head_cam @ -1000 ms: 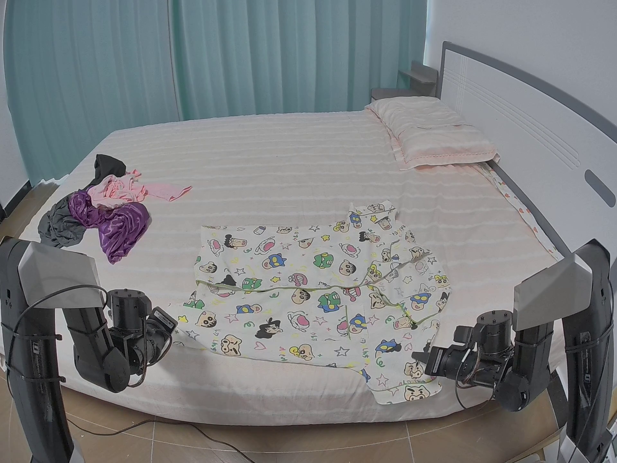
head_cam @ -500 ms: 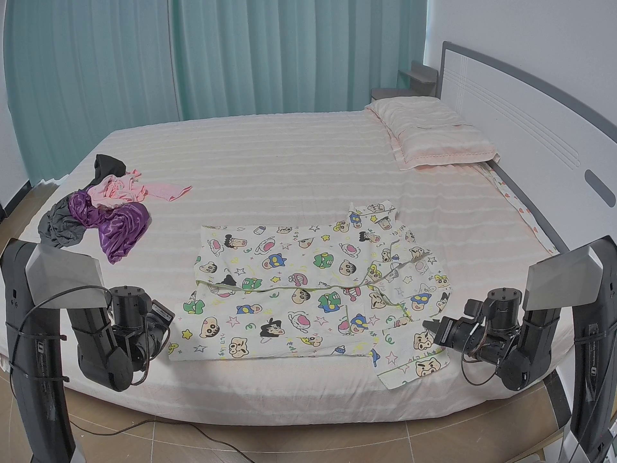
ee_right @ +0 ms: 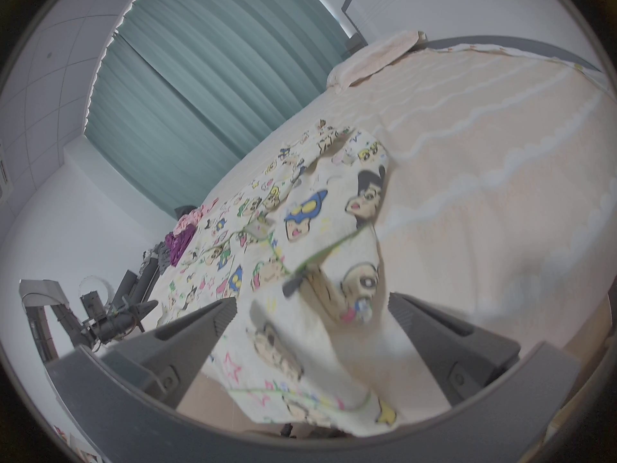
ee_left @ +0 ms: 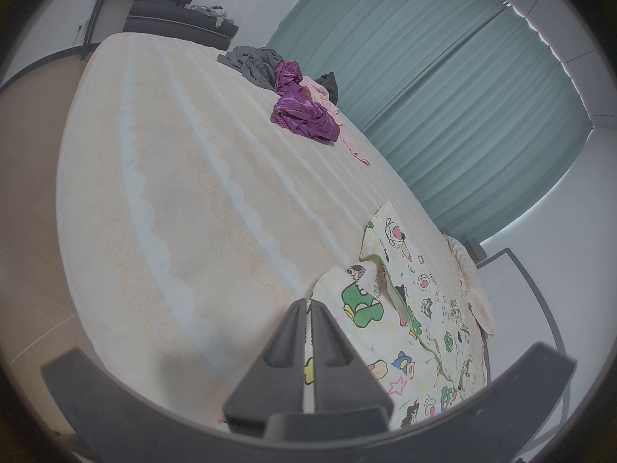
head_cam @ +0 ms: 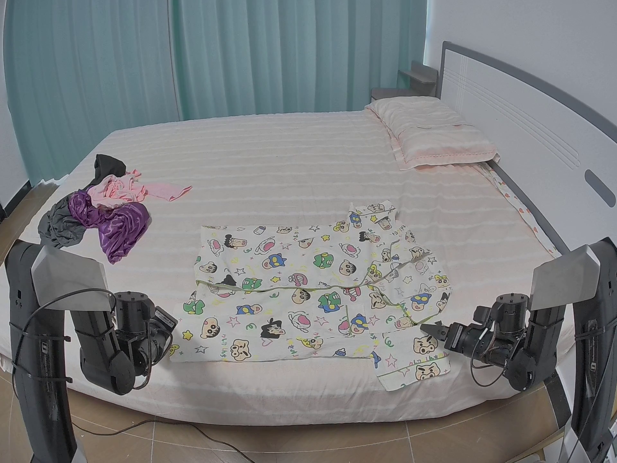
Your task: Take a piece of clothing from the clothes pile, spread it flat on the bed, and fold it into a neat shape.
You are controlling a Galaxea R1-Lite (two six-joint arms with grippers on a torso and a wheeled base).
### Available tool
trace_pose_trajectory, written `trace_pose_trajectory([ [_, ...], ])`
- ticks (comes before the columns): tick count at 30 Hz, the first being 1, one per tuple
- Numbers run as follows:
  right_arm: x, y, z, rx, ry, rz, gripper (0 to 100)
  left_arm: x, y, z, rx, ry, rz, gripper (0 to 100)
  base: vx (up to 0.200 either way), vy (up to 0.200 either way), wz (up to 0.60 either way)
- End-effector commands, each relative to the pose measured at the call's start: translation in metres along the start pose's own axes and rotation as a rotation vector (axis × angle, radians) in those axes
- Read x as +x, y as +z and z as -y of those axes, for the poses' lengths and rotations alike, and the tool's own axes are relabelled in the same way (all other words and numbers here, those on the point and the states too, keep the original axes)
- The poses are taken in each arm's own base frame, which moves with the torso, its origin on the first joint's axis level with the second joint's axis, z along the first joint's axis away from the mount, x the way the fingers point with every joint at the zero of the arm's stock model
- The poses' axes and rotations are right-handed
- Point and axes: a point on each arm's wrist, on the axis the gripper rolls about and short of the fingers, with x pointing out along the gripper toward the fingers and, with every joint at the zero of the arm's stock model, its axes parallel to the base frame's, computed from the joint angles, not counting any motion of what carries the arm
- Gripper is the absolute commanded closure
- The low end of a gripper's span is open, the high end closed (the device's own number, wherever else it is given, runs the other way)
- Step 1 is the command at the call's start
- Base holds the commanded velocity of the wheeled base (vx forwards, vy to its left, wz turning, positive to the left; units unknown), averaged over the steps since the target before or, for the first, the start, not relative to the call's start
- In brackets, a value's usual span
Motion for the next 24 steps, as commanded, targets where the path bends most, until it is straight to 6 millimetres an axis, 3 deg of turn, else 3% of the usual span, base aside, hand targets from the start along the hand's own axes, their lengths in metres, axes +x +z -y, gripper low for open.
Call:
trace_pose_trajectory([
  [1,-0.019,-0.004,0.009,-0.009,-0.014,-0.037,0,-0.001,-0.001,0.000,0.004,0.000,-0.006,100,0.000,0.000,0.00],
  [6,-0.031,-0.015,0.020,-0.077,0.041,-0.120,0,-0.002,-0.002,-0.001,0.004,0.002,-0.011,100,0.000,0.000,0.00],
  [17,-0.010,-0.022,0.025,-0.159,0.073,-0.147,0,-0.009,-0.003,-0.003,0.001,-0.052,-0.054,100,0.000,0.000,0.00],
  [24,-0.010,-0.032,0.021,-0.257,0.121,-0.191,0,-0.009,-0.003,-0.003,0.004,-0.053,-0.056,100,0.000,0.000,0.00],
])
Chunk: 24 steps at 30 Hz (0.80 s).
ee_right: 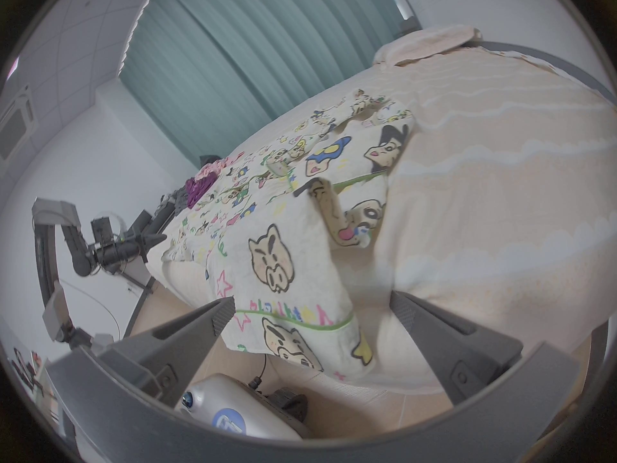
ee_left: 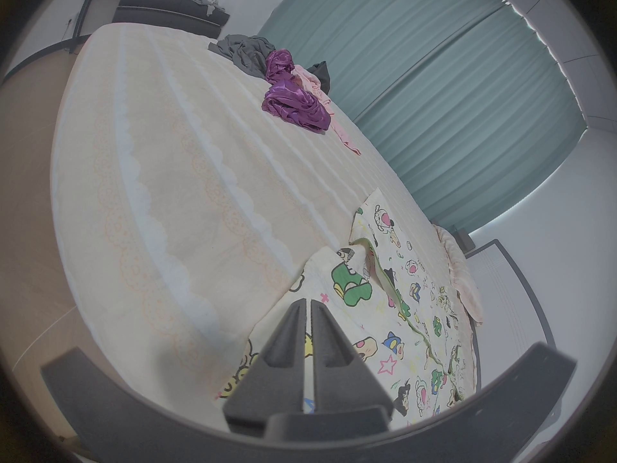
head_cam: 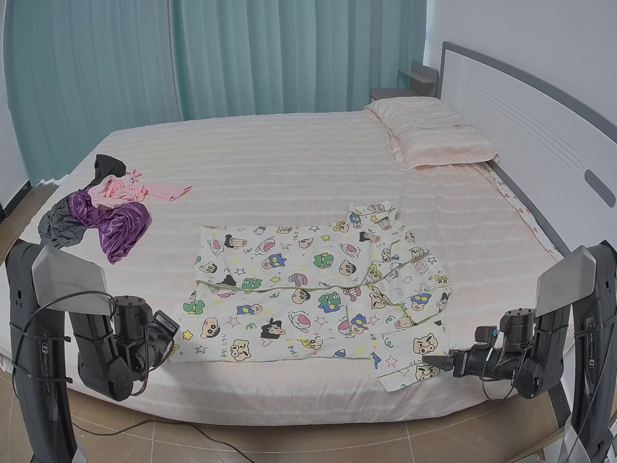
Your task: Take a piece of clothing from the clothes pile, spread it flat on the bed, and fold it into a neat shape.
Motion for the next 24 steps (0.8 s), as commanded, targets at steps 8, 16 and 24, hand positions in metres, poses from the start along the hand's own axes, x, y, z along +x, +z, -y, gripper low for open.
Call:
trace_pose_trajectory([
  [8,0.005,-0.012,-0.005,-0.042,0.044,-0.068,100,0.000,-0.001,-0.001,0.002,0.002,-0.001,100,0.000,0.000,0.00],
  [16,0.005,-0.013,-0.006,-0.069,0.045,-0.071,100,0.000,-0.003,0.000,0.006,0.000,-0.007,100,0.000,0.000,0.00],
  [24,-0.023,-0.011,-0.018,-0.070,0.075,-0.057,100,-0.004,-0.004,-0.002,0.037,0.008,-0.013,100,0.000,0.000,0.00],
])
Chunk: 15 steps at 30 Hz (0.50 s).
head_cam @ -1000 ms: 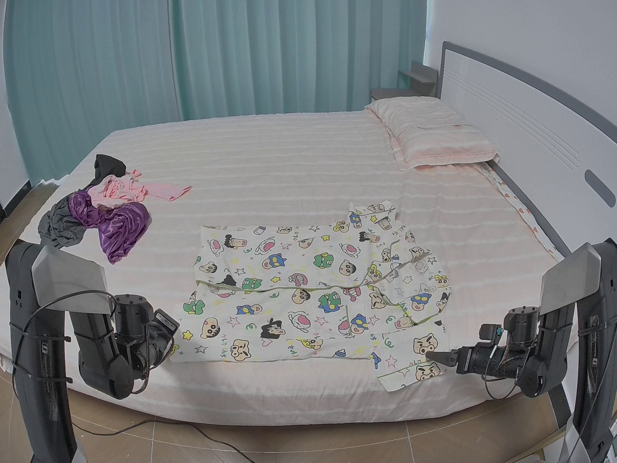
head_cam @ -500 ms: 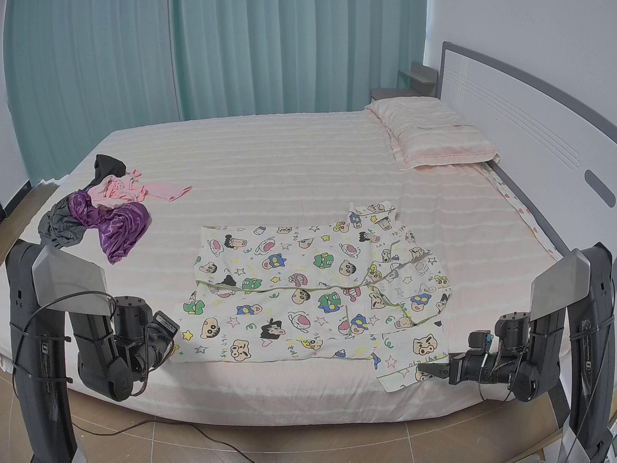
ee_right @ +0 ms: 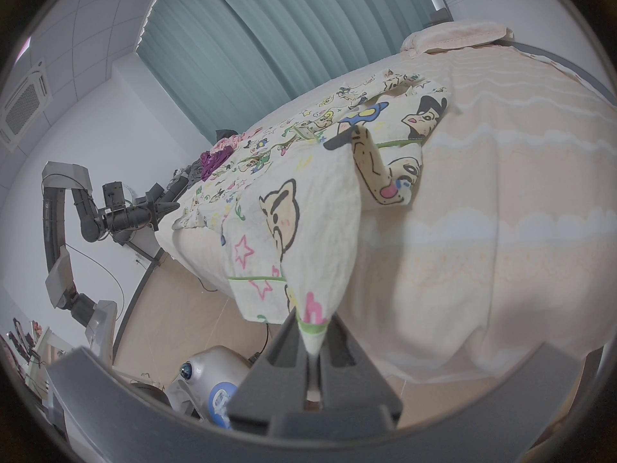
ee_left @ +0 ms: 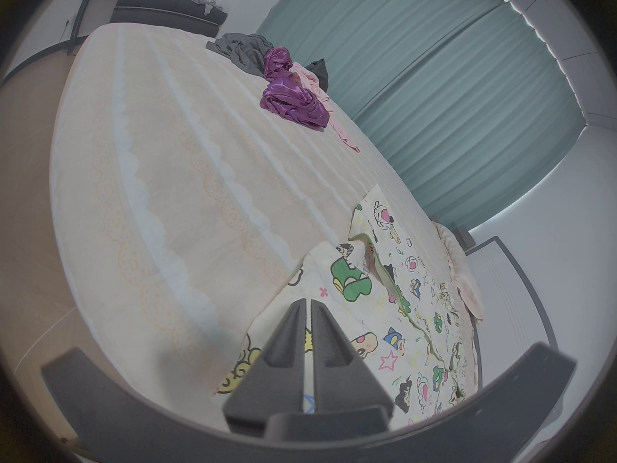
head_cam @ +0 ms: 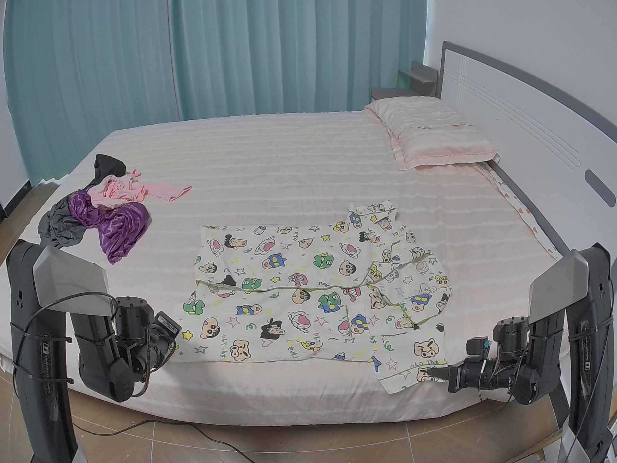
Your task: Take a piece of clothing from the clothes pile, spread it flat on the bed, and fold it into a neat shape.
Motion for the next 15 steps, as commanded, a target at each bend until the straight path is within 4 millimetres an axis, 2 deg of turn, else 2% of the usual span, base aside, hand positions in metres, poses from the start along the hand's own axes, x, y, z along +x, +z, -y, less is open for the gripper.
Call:
trace_pose_trajectory([
  [1,-0.025,0.002,-0.014,0.000,0.050,0.014,100,-0.005,-0.002,-0.002,0.035,0.009,-0.008,100,0.000,0.000,0.00],
  [5,-0.044,0.000,-0.026,0.020,0.116,-0.004,100,-0.017,-0.002,0.000,0.045,-0.030,-0.003,100,0.000,0.000,0.00],
  [11,-0.051,-0.004,-0.031,0.033,0.150,-0.022,100,-0.037,0.000,-0.003,0.122,-0.075,-0.063,100,0.000,0.000,0.00],
  [15,-0.054,-0.006,-0.030,0.051,0.191,-0.029,100,-0.052,0.005,-0.014,0.178,-0.100,-0.140,100,0.000,0.000,0.00],
])
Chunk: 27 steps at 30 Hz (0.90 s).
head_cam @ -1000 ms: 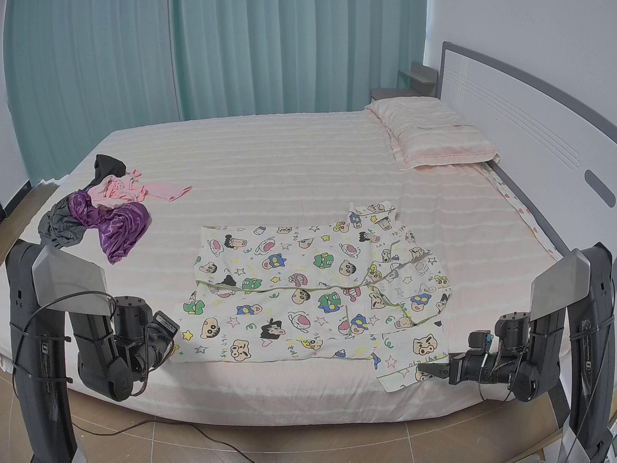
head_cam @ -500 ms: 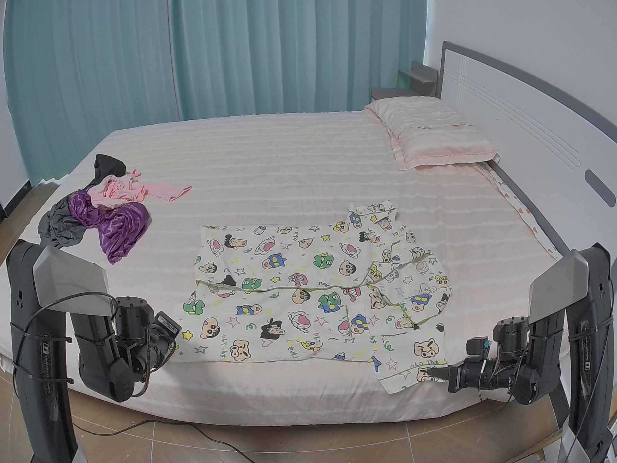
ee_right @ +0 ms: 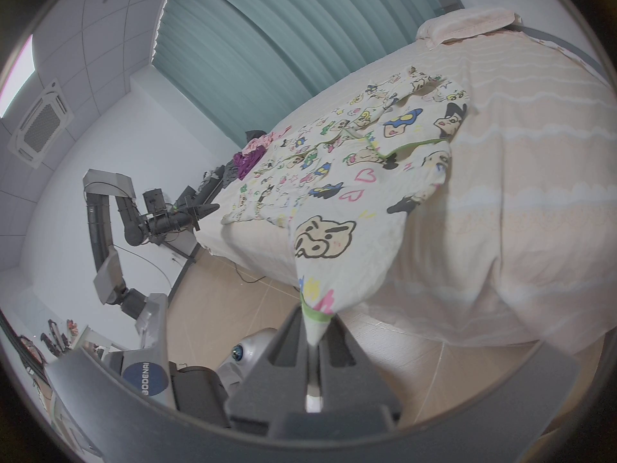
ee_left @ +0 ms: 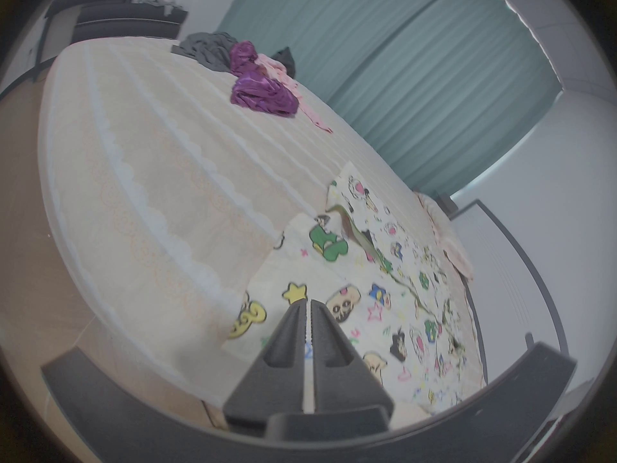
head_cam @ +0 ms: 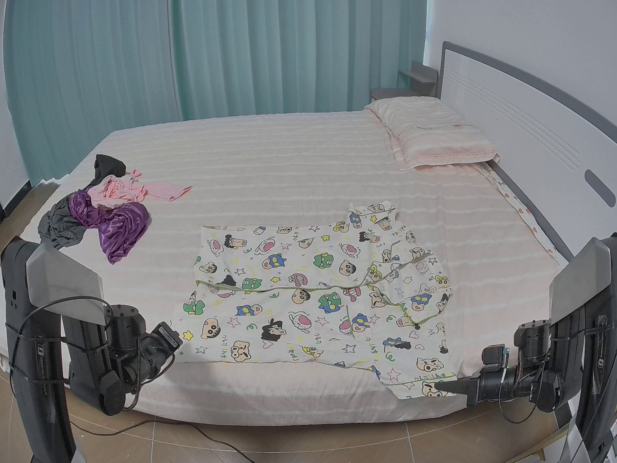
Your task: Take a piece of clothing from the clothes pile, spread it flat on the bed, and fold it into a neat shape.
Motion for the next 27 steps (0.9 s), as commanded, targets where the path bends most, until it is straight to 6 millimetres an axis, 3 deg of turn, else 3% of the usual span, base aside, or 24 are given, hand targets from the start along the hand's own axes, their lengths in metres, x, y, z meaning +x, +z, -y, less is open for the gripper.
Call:
trace_pose_trajectory([
  [1,-0.007,0.000,-0.004,0.007,0.026,0.006,100,-0.021,0.004,-0.009,0.031,-0.017,-0.051,100,0.000,0.000,0.00],
  [12,-0.006,-0.003,-0.009,0.010,0.047,-0.016,100,-0.031,0.004,-0.009,0.017,-0.040,-0.085,100,0.000,0.000,0.00],
  [17,-0.002,-0.003,-0.013,-0.005,0.062,-0.025,100,-0.027,-0.003,0.003,0.054,-0.075,-0.096,100,0.000,0.000,0.00],
  [27,-0.006,-0.005,-0.008,0.017,0.046,-0.024,100,-0.032,0.000,0.008,0.103,-0.038,-0.025,100,0.000,0.000,0.00],
])
